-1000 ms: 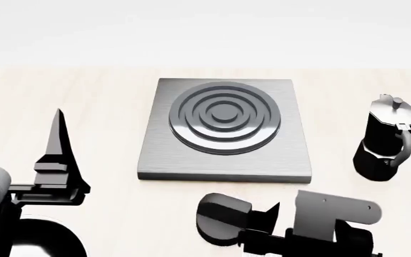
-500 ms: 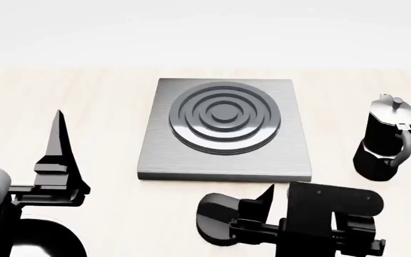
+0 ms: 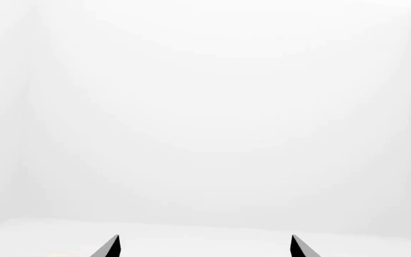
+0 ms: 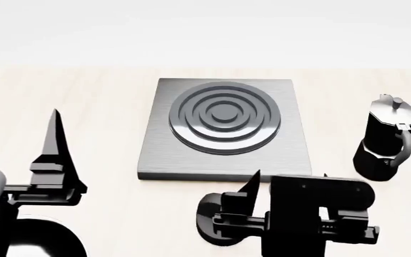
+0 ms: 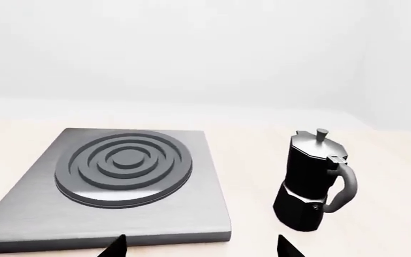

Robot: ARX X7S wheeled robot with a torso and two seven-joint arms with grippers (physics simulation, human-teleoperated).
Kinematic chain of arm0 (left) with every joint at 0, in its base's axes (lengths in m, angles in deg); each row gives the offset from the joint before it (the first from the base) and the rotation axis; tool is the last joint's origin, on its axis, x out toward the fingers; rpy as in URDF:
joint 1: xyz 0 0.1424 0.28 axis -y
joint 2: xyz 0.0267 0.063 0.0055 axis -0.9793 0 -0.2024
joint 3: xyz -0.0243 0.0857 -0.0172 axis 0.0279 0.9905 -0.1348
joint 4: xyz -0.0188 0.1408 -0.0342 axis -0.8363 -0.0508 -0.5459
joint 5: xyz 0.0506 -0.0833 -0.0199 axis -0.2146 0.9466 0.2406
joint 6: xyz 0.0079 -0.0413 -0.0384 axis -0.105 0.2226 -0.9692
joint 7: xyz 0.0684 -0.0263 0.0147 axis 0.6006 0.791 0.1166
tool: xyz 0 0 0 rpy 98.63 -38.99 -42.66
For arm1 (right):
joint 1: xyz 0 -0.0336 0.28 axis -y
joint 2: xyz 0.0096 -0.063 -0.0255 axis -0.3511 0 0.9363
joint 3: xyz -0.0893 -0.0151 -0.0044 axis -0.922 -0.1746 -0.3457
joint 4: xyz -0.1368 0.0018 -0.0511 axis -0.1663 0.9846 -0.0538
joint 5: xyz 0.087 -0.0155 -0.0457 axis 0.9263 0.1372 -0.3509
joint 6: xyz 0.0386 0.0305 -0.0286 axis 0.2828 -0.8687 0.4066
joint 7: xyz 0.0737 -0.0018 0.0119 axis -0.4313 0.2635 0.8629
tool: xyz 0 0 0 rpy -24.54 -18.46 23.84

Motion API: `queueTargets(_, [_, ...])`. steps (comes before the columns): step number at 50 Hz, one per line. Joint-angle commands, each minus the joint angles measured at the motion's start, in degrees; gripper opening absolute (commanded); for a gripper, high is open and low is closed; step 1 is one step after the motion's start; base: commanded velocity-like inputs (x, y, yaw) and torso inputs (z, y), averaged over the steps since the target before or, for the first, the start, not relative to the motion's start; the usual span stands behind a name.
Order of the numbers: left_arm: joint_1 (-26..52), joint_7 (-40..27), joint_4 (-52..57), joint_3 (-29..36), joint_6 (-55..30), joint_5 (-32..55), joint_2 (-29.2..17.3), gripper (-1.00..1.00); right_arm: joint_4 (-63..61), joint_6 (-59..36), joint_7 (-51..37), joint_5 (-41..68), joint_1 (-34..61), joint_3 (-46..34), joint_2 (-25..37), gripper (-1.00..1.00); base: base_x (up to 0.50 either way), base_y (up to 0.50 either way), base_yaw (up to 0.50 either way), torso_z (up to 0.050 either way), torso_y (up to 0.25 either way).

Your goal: Turn on the stove.

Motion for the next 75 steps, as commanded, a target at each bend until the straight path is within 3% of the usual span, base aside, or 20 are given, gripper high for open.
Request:
queueTargets(1, [-0.2, 0.1, -0.1, -0.4, 0.4, 0.5, -0.4, 1.0, -3.4, -1.8, -1.2, 0.1, 0.9, -1.3, -0.1, 1.0, 0.0, 0.0, 0.0, 0.0, 0.0])
queueTargets(75, [0.2, -1.4, -0.1, 0.7, 0.5, 1.3, -0.6, 1.0, -19.1, -7.7, -4.8, 1.0, 5.1, -6.3, 2.7, 1.0, 0.0, 0.0, 0.0, 0.0, 0.0])
